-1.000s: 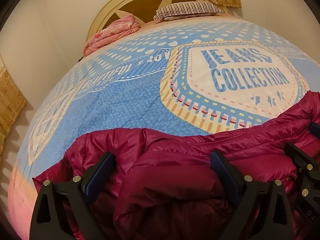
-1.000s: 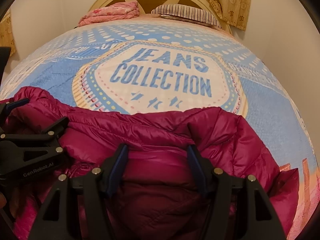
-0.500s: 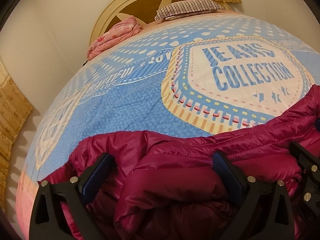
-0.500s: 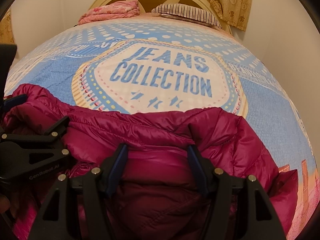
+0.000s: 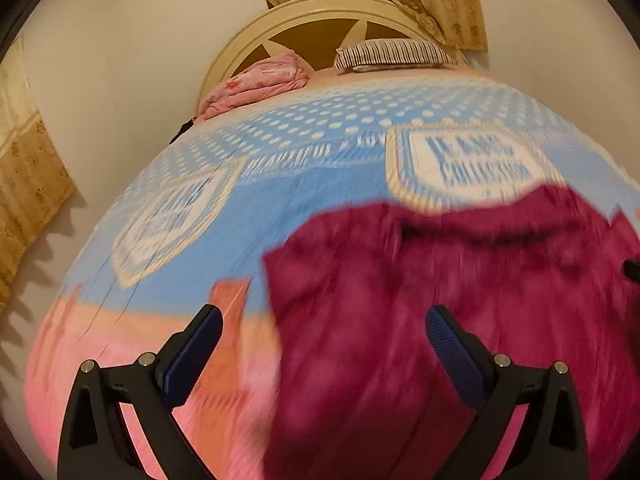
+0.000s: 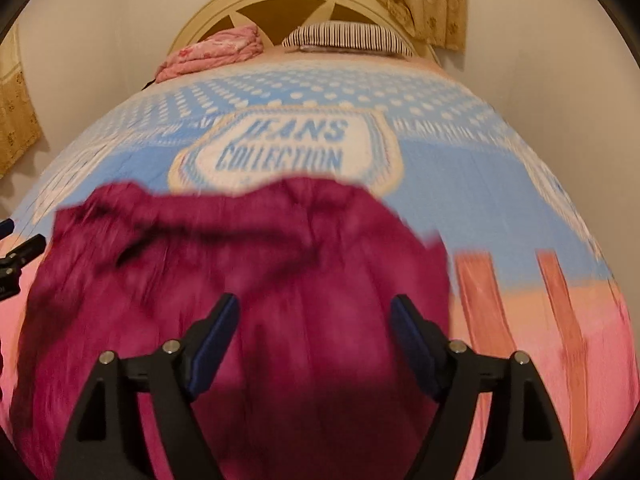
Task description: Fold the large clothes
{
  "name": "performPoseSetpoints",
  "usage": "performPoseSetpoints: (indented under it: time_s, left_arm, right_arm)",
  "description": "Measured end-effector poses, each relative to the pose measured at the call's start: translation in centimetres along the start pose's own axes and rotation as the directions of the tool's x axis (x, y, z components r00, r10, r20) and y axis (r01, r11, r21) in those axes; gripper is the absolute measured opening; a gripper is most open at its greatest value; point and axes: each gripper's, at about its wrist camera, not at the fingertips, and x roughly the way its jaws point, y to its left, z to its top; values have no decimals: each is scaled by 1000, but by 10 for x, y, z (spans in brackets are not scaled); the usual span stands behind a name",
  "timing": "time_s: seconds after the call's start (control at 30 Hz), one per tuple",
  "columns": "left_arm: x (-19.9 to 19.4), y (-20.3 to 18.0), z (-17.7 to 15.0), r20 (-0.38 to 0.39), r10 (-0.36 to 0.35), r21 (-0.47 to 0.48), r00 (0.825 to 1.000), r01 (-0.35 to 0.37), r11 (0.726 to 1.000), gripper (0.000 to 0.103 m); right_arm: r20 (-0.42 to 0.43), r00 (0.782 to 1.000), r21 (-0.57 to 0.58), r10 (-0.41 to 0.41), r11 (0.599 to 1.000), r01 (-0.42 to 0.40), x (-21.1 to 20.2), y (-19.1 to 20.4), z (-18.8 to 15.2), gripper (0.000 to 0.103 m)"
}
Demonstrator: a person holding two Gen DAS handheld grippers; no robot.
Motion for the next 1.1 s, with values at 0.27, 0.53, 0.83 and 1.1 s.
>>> performPoseSetpoints:
  time_s: [0.27, 0.53, 0.83, 1.1]
  left_arm:
    - [-60, 23, -131, -74, 2, 24, 997, 0, 1000, 102]
    - [-105, 29, -201, -98, -44, -17, 994, 43, 999, 102]
    - [-134, 29, -246, -99, -103, -53, 990, 98, 994, 102]
    - [-155, 25, -266, -72, -143, -25, 987, 142, 990, 85]
  right_arm:
    - [-66, 998, 37, -24, 999, 27, -64, -13, -117, 84]
    - [-74, 997, 149, -34, 988, 44, -112, -27, -192, 85]
    - [-56, 998, 202, 0, 979, 11, -143, -22, -240, 84]
    - [-40, 999, 172, 19, 985, -12, -159, -15, -269, 64]
